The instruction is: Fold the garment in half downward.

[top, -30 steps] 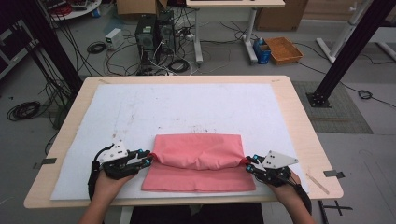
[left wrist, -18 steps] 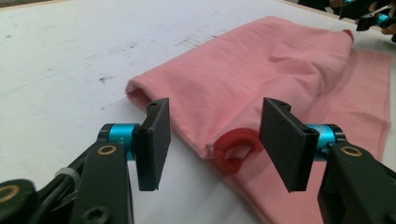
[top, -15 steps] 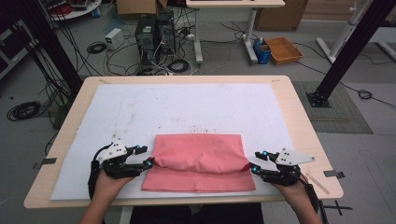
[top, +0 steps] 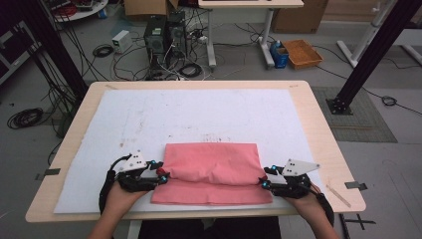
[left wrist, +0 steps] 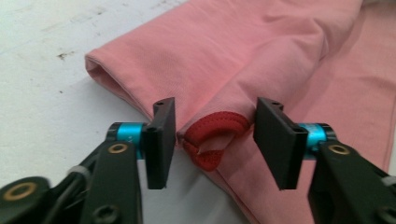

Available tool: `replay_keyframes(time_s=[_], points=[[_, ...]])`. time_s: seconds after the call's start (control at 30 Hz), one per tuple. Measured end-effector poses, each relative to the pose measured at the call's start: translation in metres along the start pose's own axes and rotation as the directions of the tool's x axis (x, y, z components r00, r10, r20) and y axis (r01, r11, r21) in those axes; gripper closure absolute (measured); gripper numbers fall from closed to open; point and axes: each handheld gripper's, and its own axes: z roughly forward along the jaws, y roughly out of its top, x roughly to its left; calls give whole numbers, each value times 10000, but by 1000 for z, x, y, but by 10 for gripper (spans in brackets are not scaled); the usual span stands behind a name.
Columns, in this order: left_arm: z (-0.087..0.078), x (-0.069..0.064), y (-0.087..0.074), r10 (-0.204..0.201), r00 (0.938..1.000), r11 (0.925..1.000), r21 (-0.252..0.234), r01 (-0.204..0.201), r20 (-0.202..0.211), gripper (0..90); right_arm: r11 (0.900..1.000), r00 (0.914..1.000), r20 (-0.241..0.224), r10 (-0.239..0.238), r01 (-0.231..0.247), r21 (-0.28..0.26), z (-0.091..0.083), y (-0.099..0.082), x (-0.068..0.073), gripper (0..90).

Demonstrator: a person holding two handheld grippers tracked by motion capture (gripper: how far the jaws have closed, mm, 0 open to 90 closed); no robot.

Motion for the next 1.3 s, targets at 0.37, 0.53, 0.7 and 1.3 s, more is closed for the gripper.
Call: replay_keyframes(time_s=[0.37,0.53,0.7,1.3], points=[[0,-3,0,455,9985,9990,7,-455,289,796,9985,9998,-193,-74,85,545,0,-1,2,843],[-8,-2,-2,402,9978,9989,-255,-389,523,822,9998,9999,-53,-164,163,-88,-12,2,2,847],[-20,-6,-5,489,9955,9972,-596,-442,806,830,9985,9998,-35,-212,210,-508,-26,5,6,847],[-36,-29,-23,779,9866,9955,-655,-691,1432,829,9980,9986,-179,-507,500,-380,-45,-15,40,847]])
